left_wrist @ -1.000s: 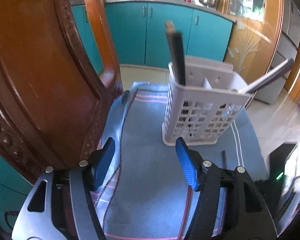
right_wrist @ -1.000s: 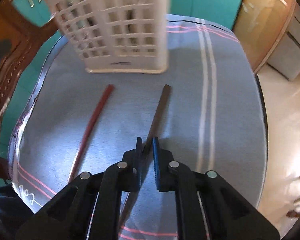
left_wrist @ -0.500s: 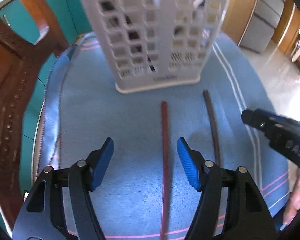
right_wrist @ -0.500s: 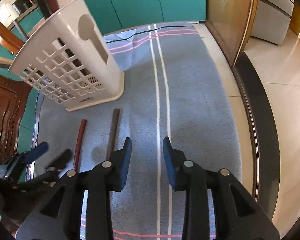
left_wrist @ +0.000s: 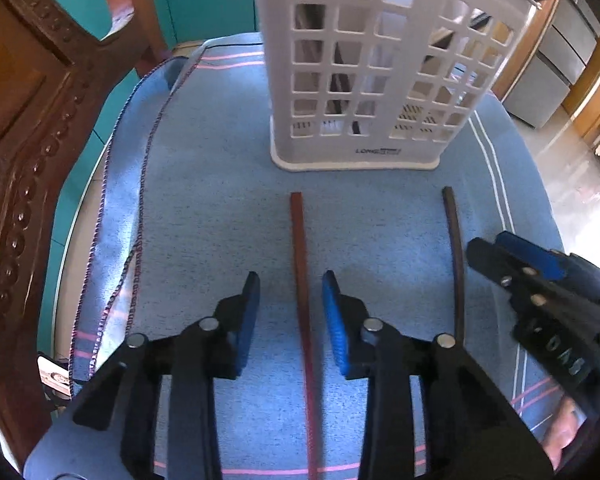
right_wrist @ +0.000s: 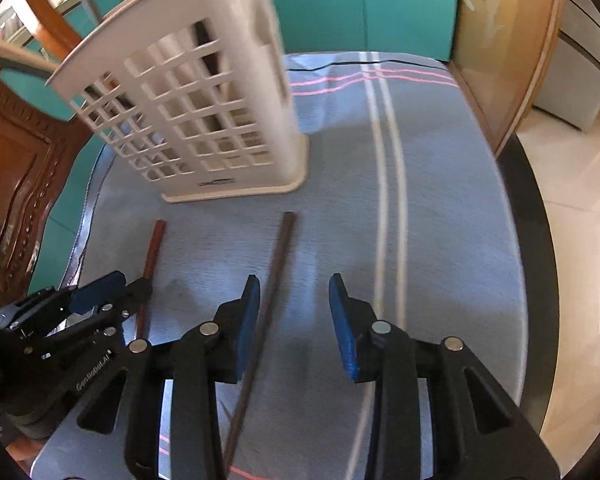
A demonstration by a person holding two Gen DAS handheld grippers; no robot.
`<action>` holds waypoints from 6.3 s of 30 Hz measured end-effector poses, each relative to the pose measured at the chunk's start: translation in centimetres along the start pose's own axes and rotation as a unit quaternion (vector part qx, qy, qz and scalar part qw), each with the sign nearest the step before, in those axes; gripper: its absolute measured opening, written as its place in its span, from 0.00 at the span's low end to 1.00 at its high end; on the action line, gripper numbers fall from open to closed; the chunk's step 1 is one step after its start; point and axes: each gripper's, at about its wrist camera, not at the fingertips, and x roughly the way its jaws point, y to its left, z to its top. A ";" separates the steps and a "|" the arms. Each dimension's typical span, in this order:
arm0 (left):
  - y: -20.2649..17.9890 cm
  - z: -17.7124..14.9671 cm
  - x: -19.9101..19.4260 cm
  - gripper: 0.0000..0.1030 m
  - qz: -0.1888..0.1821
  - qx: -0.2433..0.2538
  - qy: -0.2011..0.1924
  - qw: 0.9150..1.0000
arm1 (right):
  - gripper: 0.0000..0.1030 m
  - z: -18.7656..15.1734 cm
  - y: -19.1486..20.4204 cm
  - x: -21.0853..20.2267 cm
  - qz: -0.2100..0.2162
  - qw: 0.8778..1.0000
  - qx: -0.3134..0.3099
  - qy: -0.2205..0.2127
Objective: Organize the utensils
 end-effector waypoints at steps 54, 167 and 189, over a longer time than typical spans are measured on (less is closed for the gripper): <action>-1.6 0.5 1.3 0.34 0.032 0.038 -0.012 0.999 | 0.29 -1.7 2.4 1.1 -0.077 0.995 -0.067 0.002; -0.2 -21.4 -26.5 0.97 0.027 0.024 -0.377 0.925 | 0.97 -23.4 3.7 -28.5 -0.105 0.917 -0.097 -0.372; 0.5 -22.6 -27.4 0.97 -0.008 0.034 -0.369 0.929 | 0.97 -24.4 5.2 -29.6 -0.101 0.914 -0.097 -0.380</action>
